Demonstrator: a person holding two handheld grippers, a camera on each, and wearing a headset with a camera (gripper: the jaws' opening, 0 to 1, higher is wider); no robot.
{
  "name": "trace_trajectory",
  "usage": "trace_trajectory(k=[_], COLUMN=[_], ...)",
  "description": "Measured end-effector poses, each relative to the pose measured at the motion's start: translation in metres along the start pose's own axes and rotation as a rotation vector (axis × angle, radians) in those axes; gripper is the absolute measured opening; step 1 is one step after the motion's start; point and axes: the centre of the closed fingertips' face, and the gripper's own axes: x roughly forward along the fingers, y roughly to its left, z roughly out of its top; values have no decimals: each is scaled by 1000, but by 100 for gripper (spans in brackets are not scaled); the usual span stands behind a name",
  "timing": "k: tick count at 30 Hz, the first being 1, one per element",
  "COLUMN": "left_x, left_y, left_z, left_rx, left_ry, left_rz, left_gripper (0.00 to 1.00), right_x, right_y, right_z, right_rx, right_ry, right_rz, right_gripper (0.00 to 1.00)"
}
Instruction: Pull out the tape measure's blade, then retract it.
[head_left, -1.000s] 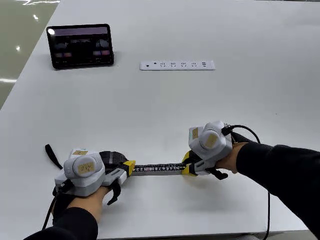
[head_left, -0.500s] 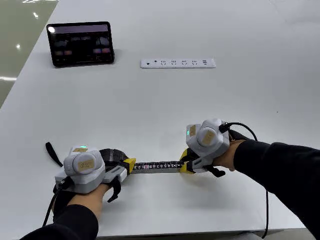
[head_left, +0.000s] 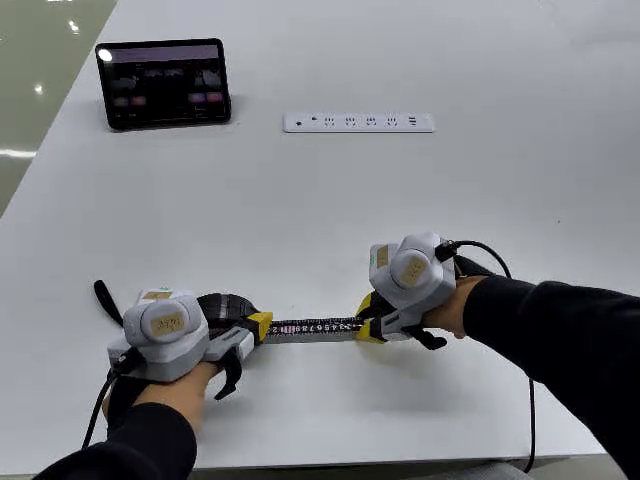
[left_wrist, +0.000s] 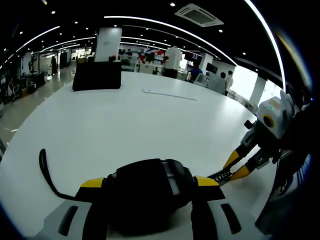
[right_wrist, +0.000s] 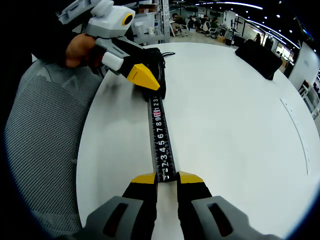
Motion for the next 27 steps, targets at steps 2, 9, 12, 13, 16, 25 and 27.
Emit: trace_trajectory(k=[2, 9, 12, 13, 16, 25, 27], left_x=[0, -1, -1, -1, 0, -1, -1], left_y=[0, -1, -1, -1, 0, 0, 0], left_z=[0, -1, -1, -1, -1, -1, -1], left_rx=[-6, -5, -6, -7, -7, -7, -7], left_ry=[-1, 0, 1, 1, 2, 4, 4], left_rz=[-5, -18, -17, -17, -18, -17, -17], left_gripper=[63, 63, 63, 63, 63, 63, 63], right_x=[1, 3, 4, 4, 6, 9, 9], right_y=[0, 3, 4, 4, 4, 4, 4], right_z=[1, 4, 6, 6, 9, 14, 14], right_rx=[-1, -5, -6, -5, 1, -12, -18], right_ry=[-2, -7, -10, -11, -16, -29, -30], right_rz=[1, 19, 16, 14, 15, 17, 23], right_gripper=[10, 10, 10, 10, 10, 10, 10])
